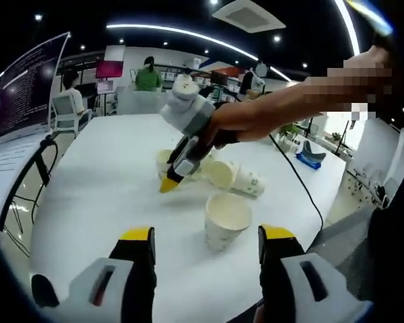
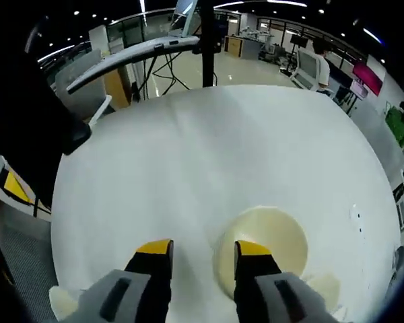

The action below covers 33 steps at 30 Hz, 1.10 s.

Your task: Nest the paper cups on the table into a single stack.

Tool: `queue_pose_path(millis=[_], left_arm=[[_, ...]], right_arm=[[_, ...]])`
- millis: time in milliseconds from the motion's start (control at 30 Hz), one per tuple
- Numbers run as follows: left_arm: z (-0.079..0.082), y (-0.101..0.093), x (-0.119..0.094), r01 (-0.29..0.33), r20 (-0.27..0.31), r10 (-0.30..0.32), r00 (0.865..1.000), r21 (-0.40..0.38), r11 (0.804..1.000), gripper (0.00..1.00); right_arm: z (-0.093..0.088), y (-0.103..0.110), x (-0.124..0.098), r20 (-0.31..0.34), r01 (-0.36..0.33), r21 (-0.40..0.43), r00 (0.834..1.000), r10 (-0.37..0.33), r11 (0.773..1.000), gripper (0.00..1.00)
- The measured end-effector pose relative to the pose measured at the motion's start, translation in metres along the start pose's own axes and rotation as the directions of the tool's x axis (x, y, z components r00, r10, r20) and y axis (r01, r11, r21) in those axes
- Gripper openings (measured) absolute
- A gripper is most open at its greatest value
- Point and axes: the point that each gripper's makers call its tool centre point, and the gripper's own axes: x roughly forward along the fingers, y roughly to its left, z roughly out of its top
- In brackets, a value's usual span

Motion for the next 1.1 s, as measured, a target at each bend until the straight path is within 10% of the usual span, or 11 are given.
queue_pose_path(millis=[367, 1100], left_arm=[[-0.002, 0.004, -0.002, -0.003, -0.001, 0.003, 1.000, -0.008, 1.000, 0.59], [-0.002, 0.002, 0.001, 0.006, -0.012, -0.006, 1.000, 0.016, 1.000, 0.60]], right_arm=[[-0.009, 0.006, 0.005, -0.048, 0.029, -0.031, 0.998, -0.030, 0.999, 0.07], [0.005, 0.017, -0.013, 0.017, -0.005, -0.040, 1.000, 0.006, 0.999, 0.00]])
